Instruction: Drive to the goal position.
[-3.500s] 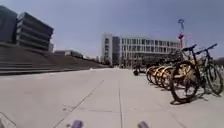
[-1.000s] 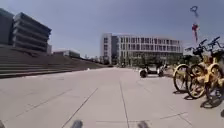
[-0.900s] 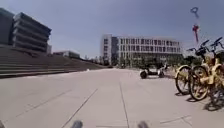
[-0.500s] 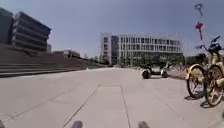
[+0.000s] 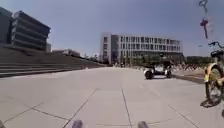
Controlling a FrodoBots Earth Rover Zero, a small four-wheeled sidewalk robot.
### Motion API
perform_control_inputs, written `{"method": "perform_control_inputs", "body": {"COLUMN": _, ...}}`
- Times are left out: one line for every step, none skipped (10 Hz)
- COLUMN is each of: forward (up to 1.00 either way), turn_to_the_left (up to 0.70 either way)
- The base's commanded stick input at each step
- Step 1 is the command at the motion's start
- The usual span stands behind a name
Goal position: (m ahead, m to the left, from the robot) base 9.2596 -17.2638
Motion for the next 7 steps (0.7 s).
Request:
{"method": "perform_control_inputs", "body": {"forward": 0.85, "turn_to_the_left": 0.0}}
{"method": "perform_control_inputs", "body": {"forward": 0.85, "turn_to_the_left": 0.0}}
{"method": "perform_control_inputs", "body": {"forward": 0.85, "turn_to_the_left": 0.0}}
{"method": "perform_control_inputs", "body": {"forward": 0.85, "turn_to_the_left": 0.0}}
{"method": "perform_control_inputs", "body": {"forward": 0.85, "turn_to_the_left": 0.0}}
{"method": "perform_control_inputs", "body": {"forward": 0.85, "turn_to_the_left": 0.0}}
{"method": "perform_control_inputs", "body": {"forward": 0.85, "turn_to_the_left": 0.0}}
